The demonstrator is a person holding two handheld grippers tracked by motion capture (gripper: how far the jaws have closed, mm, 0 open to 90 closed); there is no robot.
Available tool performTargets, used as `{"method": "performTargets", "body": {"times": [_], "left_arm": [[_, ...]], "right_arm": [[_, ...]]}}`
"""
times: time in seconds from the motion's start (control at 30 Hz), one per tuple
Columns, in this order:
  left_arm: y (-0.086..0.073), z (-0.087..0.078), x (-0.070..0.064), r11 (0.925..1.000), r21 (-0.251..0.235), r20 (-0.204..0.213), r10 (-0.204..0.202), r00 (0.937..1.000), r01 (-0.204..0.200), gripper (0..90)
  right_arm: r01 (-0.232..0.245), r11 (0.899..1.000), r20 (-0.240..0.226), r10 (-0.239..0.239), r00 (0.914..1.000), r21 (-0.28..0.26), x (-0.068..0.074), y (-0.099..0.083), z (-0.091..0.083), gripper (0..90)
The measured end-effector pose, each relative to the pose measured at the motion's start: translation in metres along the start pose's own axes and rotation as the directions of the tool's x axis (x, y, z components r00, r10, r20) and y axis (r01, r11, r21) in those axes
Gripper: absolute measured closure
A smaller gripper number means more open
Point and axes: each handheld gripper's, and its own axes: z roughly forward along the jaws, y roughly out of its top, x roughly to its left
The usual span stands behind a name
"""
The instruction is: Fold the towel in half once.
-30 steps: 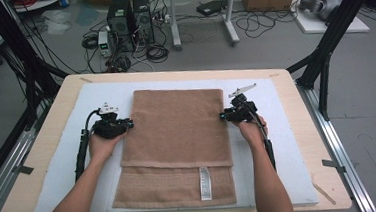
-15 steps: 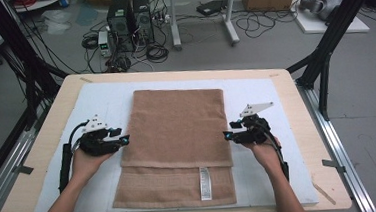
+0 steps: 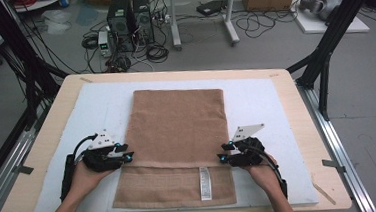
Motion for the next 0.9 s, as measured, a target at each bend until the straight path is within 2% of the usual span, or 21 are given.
{"method": "performTargets", "body": {"times": [0.07,0.1,0.17,0.23,0.37,0.53,0.6,0.73,0.87,0.9], "left_arm": [[-0.006,0.004,0.0,0.9997,0.02,0.006,-0.011,0.9999,0.011,63.9],[-0.01,0.007,0.001,0.9991,0.038,0.013,-0.02,0.9997,0.02,65.0],[-0.015,0.008,0.001,0.9995,0.002,0.007,-0.03,0.9995,0.03,67.9],[-0.016,0.008,0.001,0.9987,-0.008,0.008,-0.051,0.9987,0.051,73.0],[-0.016,0.009,0.0,0.9996,-0.007,-0.003,-0.029,0.9996,0.029,79.4],[-0.015,0.009,-0.001,0.9996,-0.003,-0.004,-0.027,0.9996,0.027,84.5],[-0.015,0.008,0.0,0.9992,-0.006,-0.002,-0.039,0.9992,0.039,85.8],[-0.012,0.003,-0.001,0.9989,-0.01,-0.007,-0.047,0.9989,0.047,87.0],[-0.01,-0.006,0.001,0.9976,-0.037,0.003,-0.059,0.9983,0.059,87.3],[-0.009,-0.009,0.001,0.9959,-0.052,0.007,-0.074,0.9972,0.075,88.0]], "right_arm": [[0.009,1.0,-0.002,-0.009,1.0,0.025,0.001,-0.004,0.004,60.7],[0.006,1.0,0.0,-0.006,1.0,0.016,0.002,-0.005,0.005,61.2],[0.003,1.0,0.002,-0.003,1.0,-0.001,0.002,-0.008,0.005,62.9],[0.012,1.0,0.004,-0.012,0.9999,-0.004,0.002,-0.008,0.005,67.0],[0.023,1.0,-0.002,-0.023,0.9997,0.007,0.002,-0.006,0.006,73.7],[0.016,1.0,-0.023,-0.016,0.9996,0.01,0.0,-0.005,0.007,83.0],[0.006,1.0,-0.037,-0.006,0.9993,0.013,-0.002,-0.004,0.007,84.1],[0.023,1.0,-0.035,-0.023,0.9991,0.017,-0.002,0.001,0.003,84.6],[0.021,1.0,-0.038,-0.022,0.9991,-0.001,-0.003,0.006,-0.004,84.6],[0.017,1.0,-0.044,-0.017,0.9989,-0.011,-0.004,0.007,-0.006,84.7]]}}
